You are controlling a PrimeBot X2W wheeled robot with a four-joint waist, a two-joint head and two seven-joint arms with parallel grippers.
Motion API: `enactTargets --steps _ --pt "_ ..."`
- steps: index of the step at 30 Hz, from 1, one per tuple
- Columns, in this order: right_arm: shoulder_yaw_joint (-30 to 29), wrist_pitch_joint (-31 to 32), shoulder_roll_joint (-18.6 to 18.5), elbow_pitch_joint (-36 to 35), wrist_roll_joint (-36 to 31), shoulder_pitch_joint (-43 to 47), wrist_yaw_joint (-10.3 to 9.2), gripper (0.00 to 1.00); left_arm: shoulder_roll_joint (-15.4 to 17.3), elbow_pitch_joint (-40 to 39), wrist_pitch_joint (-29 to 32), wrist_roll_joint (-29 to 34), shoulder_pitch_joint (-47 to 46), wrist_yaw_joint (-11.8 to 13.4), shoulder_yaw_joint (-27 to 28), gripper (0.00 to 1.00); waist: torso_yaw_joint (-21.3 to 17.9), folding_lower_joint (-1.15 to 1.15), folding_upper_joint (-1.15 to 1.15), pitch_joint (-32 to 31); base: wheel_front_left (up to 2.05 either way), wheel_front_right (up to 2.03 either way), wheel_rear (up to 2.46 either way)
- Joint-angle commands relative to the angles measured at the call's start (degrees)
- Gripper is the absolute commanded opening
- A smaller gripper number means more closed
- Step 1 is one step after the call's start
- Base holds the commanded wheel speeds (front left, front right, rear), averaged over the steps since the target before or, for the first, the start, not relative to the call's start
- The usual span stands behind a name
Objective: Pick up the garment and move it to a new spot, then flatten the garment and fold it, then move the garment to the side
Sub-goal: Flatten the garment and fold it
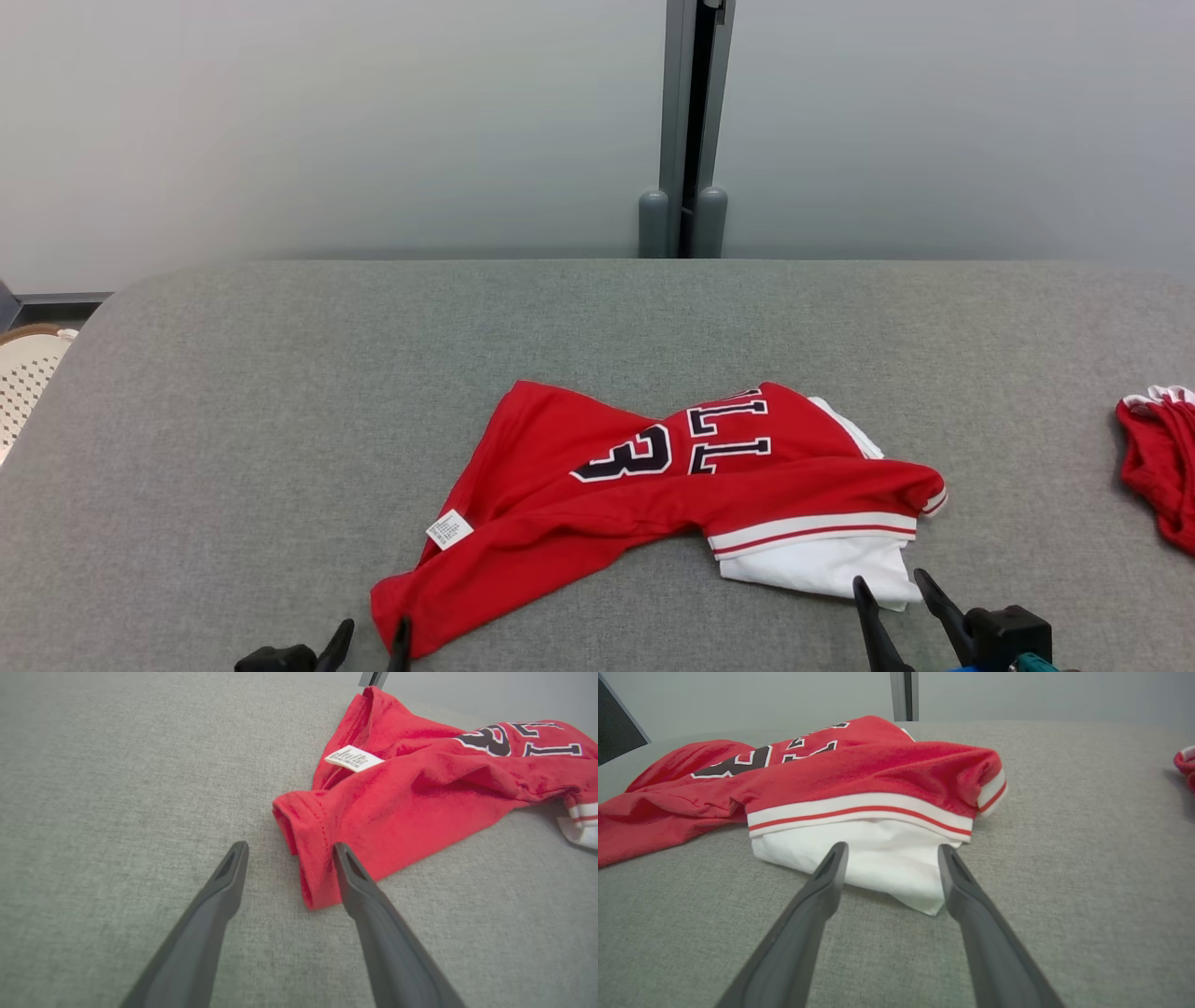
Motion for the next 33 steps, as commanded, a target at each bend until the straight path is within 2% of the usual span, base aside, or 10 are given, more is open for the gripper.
enactTargets --steps 1,4,8,11,21,33 --pt "-0.18 -0.01 -0.05 -0.1 0.07 0.79 -0.02 1.0 -0.01 -0.34 -0.15 0.53 -0.67 -0.05 1.09 1.0 0.04 0.01 0.0 0.09 0.0 0.0 0.0" --pt "0.04 -0.01 -0.05 -0.1 0.15 0.43 -0.02 1.0 -0.43 -1.01 -0.15 1.76 -2.89 -0.05 3.28 1.0 -0.07 0.01 0.0 0.35 0.0 0.0 0.0" --pt "0.92 -0.01 -0.05 0.02 0.38 -0.65 -0.02 1.0 -0.78 -0.14 -0.15 3.18 -7.15 -0.05 3.17 1.0 -0.69 0.01 0.0 0.99 0.0 0.0 0.0" --pt "1.48 -0.01 -0.05 0.16 0.46 -1.27 -0.02 1.0 -0.89 2.29 0.19 2.48 -11.87 -0.05 0.35 1.0 -1.31 0.01 0.0 1.62 0.0 0.0 0.0" --pt "1.76 -0.01 -0.05 0.5 0.18 -2.93 -0.02 1.0 -0.28 10.43 10.41 -2.97 -23.86 -0.05 -10.72 1.0 -2.99 0.01 0.0 4.87 0.0 0.0 0.0" --pt "2.43 -0.01 -0.05 0.51 0.47 -4.28 -0.02 1.0 -0.45 17.75 15.47 -8.26 -26.77 -0.05 -15.37 1.0 -3.69 0.01 0.0 6.85 0.0 0.0 0.0"
